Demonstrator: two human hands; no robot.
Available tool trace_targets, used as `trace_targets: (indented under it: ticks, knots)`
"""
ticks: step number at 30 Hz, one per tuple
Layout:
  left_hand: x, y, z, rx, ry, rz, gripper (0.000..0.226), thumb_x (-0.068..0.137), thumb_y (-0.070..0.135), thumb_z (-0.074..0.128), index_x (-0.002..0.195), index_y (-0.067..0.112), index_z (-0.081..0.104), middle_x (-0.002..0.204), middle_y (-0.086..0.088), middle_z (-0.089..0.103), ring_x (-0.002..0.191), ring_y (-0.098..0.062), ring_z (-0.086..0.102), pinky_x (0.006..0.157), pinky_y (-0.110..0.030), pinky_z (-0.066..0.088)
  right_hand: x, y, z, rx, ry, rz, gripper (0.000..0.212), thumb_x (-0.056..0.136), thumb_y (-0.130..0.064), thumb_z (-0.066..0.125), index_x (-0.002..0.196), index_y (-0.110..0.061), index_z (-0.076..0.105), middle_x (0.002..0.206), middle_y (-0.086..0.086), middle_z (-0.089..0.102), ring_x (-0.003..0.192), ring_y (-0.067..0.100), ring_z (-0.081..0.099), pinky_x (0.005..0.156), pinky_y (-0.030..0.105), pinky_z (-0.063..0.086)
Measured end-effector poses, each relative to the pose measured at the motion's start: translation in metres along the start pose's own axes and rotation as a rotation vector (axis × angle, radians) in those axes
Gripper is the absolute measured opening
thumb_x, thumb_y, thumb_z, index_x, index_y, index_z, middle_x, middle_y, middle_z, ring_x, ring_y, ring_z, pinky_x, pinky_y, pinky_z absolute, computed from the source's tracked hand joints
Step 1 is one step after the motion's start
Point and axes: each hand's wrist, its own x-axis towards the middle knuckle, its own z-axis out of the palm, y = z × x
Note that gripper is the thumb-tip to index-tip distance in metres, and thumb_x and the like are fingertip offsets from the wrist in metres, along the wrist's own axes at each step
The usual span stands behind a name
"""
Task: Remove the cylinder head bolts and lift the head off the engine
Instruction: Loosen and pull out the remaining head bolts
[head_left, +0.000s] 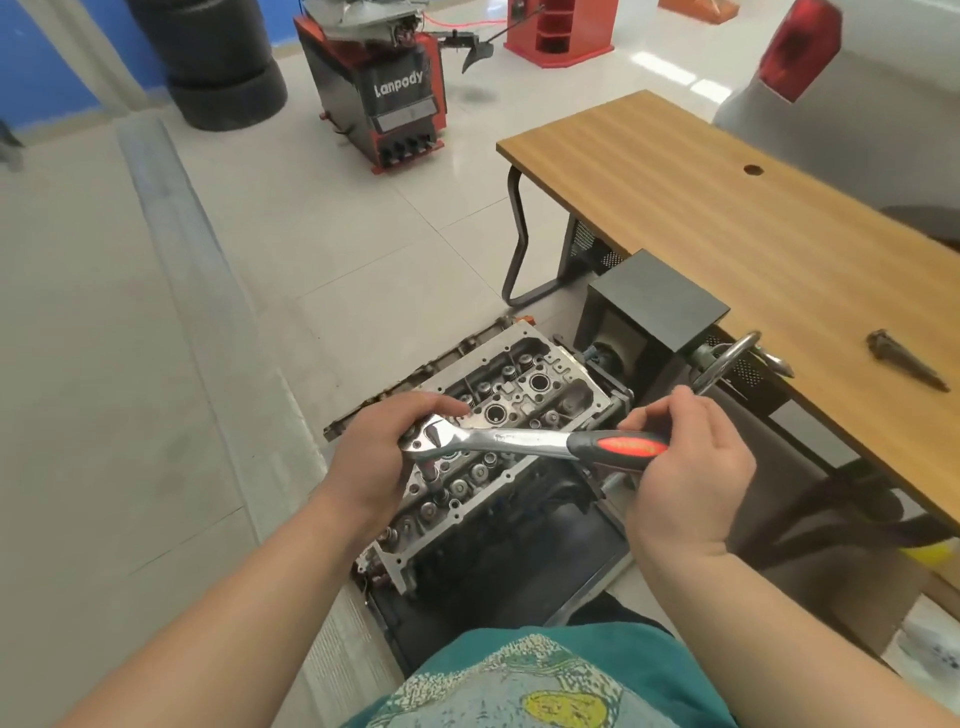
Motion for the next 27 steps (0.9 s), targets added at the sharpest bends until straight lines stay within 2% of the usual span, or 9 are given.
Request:
trace_targets:
  ticks: [3, 5, 11, 14, 16, 21, 23, 25, 27]
  knots:
    - [-0.003, -0.007, 0.005, -0.008, 0.076, 0.014, 0.032, 0.087, 0.032, 0.064, 0.08, 0.006, 0.08, 0.081, -0.009, 0.065, 0.07, -0.02, 0.056, 0.052, -0.034, 0.044, 0.002, 0.001, 0.006, 0.011, 0.065, -0.008, 0.036, 0.093, -0.052, 0.053, 0.071, -0.029, 0.07, 0.071, 0.002, 0.066, 0.074, 0.024, 0.069, 0.066, 0.032, 0.061]
    - [-0.004, -0.011, 0.006, -0.037, 0.107, 0.011, 0.033, 0.088, 0.036, 0.065, 0.08, 0.007, 0.08, 0.082, -0.009, 0.064, 0.074, -0.021, 0.056, 0.057, -0.038, 0.044, 0.007, 0.001, 0.009, -0.008, 0.082, -0.026, 0.035, 0.092, -0.055, 0.054, 0.072, -0.032, 0.07, 0.072, 0.001, 0.066, 0.076, 0.027, 0.069, 0.065, 0.035, 0.062]
    - [-0.006, -0.012, 0.013, -0.083, 0.176, 0.021, 0.032, 0.088, 0.037, 0.068, 0.08, 0.009, 0.08, 0.078, -0.004, 0.064, 0.08, -0.029, 0.058, 0.061, -0.042, 0.043, 0.02, 0.005, 0.013, 0.021, 0.07, -0.054, 0.033, 0.093, -0.053, 0.057, 0.07, -0.034, 0.07, 0.068, 0.002, 0.066, 0.067, 0.021, 0.069, 0.059, 0.029, 0.059]
    - [-0.008, -0.012, 0.018, -0.091, 0.204, 0.027, 0.034, 0.079, 0.045, 0.07, 0.078, 0.012, 0.08, 0.076, -0.001, 0.064, 0.073, -0.018, 0.059, 0.063, -0.039, 0.045, 0.027, 0.006, 0.014, 0.032, 0.033, -0.037, 0.033, 0.093, -0.055, 0.057, 0.07, -0.035, 0.07, 0.068, 0.0, 0.066, 0.065, 0.018, 0.069, 0.059, 0.026, 0.059]
    - [-0.009, -0.012, 0.02, -0.105, 0.234, 0.035, 0.032, 0.081, 0.045, 0.07, 0.078, 0.014, 0.08, 0.077, -0.001, 0.064, 0.073, -0.016, 0.057, 0.069, -0.041, 0.044, 0.036, 0.004, 0.02, 0.039, -0.005, -0.011, 0.034, 0.094, -0.053, 0.058, 0.069, -0.035, 0.07, 0.066, -0.002, 0.066, 0.063, 0.016, 0.068, 0.06, 0.026, 0.058]
    - [-0.012, -0.018, 0.024, -0.144, 0.308, 0.053, 0.036, 0.085, 0.051, 0.068, 0.086, 0.018, 0.082, 0.087, -0.004, 0.067, 0.091, -0.033, 0.058, 0.08, -0.051, 0.044, 0.065, 0.0, 0.038, 0.096, -0.139, 0.024, 0.035, 0.094, -0.037, 0.063, 0.061, -0.026, 0.07, 0.059, 0.004, 0.062, 0.055, 0.022, 0.062, 0.057, 0.033, 0.057]
    - [-0.013, -0.018, 0.026, -0.143, 0.334, 0.045, 0.039, 0.084, 0.055, 0.067, 0.089, 0.02, 0.082, 0.098, -0.01, 0.069, 0.106, -0.042, 0.065, 0.09, -0.06, 0.051, 0.077, -0.002, 0.048, 0.102, -0.215, 0.043, 0.037, 0.094, -0.034, 0.064, 0.059, -0.024, 0.068, 0.057, 0.003, 0.06, 0.053, 0.021, 0.06, 0.055, 0.03, 0.054]
    - [-0.014, -0.017, 0.026, -0.143, 0.341, 0.048, 0.039, 0.087, 0.056, 0.065, 0.092, 0.021, 0.08, 0.105, -0.014, 0.07, 0.119, -0.049, 0.064, 0.103, -0.07, 0.048, 0.091, -0.003, 0.062, 0.088, -0.305, 0.076, 0.036, 0.093, -0.031, 0.066, 0.058, -0.024, 0.068, 0.059, 0.004, 0.059, 0.054, 0.021, 0.059, 0.055, 0.031, 0.052]
    - [-0.015, -0.019, 0.026, -0.164, 0.341, 0.046, 0.037, 0.09, 0.054, 0.064, 0.094, 0.02, 0.078, 0.103, -0.012, 0.07, 0.116, -0.046, 0.066, 0.101, -0.066, 0.048, 0.105, -0.006, 0.077, 0.042, -0.423, 0.118, 0.032, 0.091, -0.034, 0.068, 0.06, -0.025, 0.07, 0.061, 0.005, 0.061, 0.056, 0.022, 0.06, 0.057, 0.032, 0.052]
